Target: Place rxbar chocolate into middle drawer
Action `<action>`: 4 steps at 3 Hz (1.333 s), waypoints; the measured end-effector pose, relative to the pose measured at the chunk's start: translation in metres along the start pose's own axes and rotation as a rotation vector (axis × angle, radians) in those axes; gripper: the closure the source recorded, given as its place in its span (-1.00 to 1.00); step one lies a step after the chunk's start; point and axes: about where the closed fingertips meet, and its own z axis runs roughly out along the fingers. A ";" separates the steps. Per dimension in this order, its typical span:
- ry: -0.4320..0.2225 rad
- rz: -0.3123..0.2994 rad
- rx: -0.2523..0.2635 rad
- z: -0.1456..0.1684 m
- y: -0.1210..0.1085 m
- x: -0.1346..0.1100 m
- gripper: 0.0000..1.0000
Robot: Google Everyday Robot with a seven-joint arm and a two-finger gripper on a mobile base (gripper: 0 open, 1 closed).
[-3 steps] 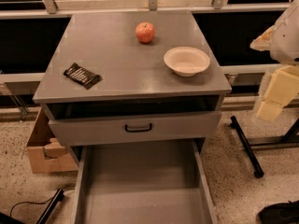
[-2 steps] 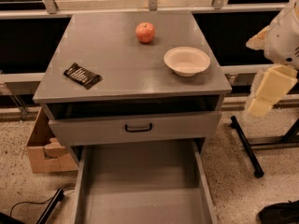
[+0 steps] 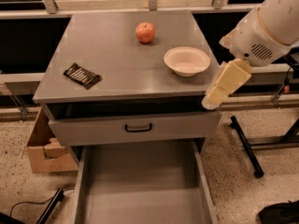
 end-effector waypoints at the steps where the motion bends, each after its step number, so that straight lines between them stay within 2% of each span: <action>1: -0.084 0.029 0.007 0.019 -0.001 -0.021 -1.00; 2: -0.084 0.029 0.007 0.019 -0.001 -0.021 -1.00; 3: -0.138 0.041 0.015 0.031 -0.005 -0.029 -1.00; 4: -0.330 0.071 -0.005 0.075 -0.018 -0.068 -1.00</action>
Offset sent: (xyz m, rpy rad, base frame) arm 0.0098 0.0197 -0.0079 0.0678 -0.0133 -0.0063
